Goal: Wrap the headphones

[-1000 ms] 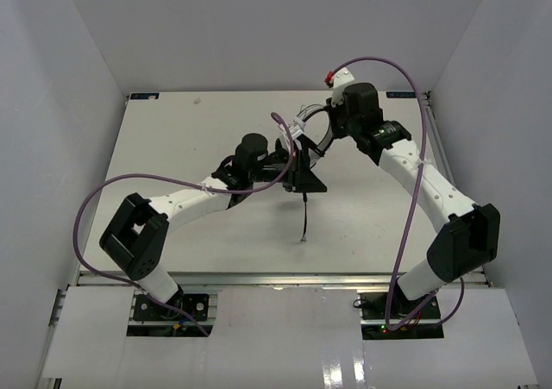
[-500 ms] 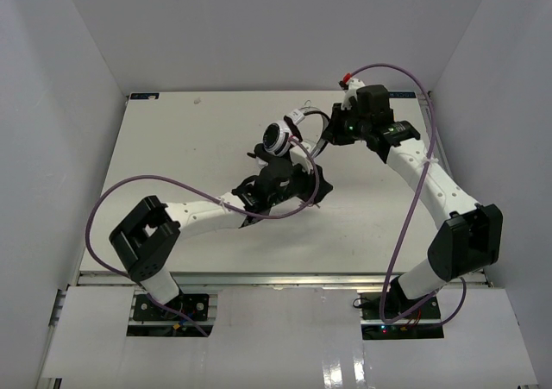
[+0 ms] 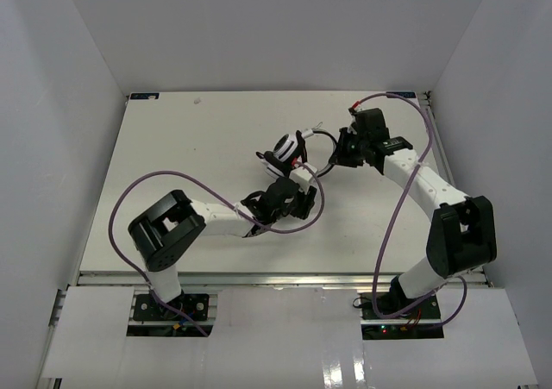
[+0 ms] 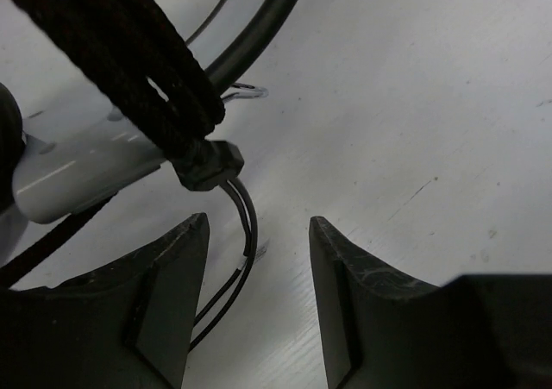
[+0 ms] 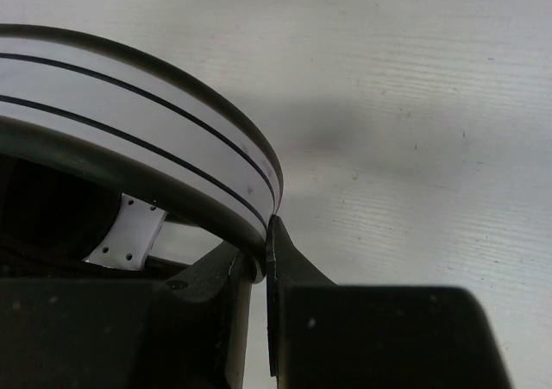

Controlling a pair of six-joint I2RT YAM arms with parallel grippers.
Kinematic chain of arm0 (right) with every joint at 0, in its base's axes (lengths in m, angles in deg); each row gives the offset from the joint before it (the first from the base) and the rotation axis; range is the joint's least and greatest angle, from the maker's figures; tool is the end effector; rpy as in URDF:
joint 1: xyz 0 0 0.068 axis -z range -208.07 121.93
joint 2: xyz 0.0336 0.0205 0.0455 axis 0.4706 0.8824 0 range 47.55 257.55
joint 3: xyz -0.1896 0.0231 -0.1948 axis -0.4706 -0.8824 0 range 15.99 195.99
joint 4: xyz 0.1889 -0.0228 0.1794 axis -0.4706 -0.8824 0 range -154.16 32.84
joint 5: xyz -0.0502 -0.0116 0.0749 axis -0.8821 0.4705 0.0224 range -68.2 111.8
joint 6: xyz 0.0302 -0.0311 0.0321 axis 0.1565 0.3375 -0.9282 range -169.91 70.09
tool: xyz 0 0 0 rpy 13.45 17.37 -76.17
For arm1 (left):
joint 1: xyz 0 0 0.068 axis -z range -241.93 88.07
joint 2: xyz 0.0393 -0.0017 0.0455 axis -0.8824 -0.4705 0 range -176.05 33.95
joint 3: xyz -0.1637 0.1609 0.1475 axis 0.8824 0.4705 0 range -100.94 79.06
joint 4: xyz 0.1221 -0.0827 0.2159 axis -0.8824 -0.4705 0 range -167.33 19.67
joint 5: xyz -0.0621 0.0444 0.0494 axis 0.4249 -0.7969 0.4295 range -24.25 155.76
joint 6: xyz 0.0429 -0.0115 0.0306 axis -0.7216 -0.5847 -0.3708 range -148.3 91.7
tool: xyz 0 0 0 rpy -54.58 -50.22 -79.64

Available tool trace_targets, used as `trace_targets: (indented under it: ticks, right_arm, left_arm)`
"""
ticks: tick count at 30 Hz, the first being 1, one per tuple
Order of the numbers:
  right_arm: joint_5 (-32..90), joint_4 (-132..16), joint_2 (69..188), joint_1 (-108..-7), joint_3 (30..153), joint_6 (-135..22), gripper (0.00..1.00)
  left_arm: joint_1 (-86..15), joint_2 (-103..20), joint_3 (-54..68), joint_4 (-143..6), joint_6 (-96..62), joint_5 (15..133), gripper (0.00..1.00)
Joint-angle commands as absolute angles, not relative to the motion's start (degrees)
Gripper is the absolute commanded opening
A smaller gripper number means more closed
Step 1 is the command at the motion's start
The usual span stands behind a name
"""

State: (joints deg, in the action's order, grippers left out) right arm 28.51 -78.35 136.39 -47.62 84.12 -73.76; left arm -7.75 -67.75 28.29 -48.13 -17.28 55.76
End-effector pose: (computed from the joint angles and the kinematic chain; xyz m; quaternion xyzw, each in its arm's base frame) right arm 0.3251 0.1198 0.2738 0.0104 0.9119 0.2000 0.3582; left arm 0.2217 -0.2965 0.1672 0.2741 0.8134 -0.2104 0.4680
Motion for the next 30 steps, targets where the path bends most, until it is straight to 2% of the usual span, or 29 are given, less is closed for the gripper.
trace_targets:
  ticks: [1,9,15,20,23,30]
  right_arm:
    - [30.75,-74.02,139.56,-46.21,85.10,-76.84,0.08]
    - [34.70,-74.14,148.95,-45.21,87.35,-75.78,0.08]
    - [36.45,-76.12,154.90,-44.94,90.69,-73.53,0.08]
    - [35.94,-76.85,155.03,-44.86,91.76,-72.04,0.24]
    - [35.41,-76.86,154.56,-44.77,91.95,-71.11,0.39]
    - [34.14,-76.82,151.56,-43.99,91.56,-68.12,0.60]
  left_arm:
    - [-8.14,-68.01,30.38,-49.29,-18.64,53.79,0.64]
    - [-8.14,-65.68,35.96,-48.40,-20.44,54.25,0.71]
    - [-8.14,-57.82,38.25,-51.62,-22.86,56.46,0.78]
    - [-8.14,-48.16,42.42,-55.41,-24.16,58.32,0.85]
    - [-8.14,-42.09,43.77,-57.31,-24.25,59.35,0.90]
    - [-8.14,-29.95,44.19,-66.00,-26.18,57.24,0.91]
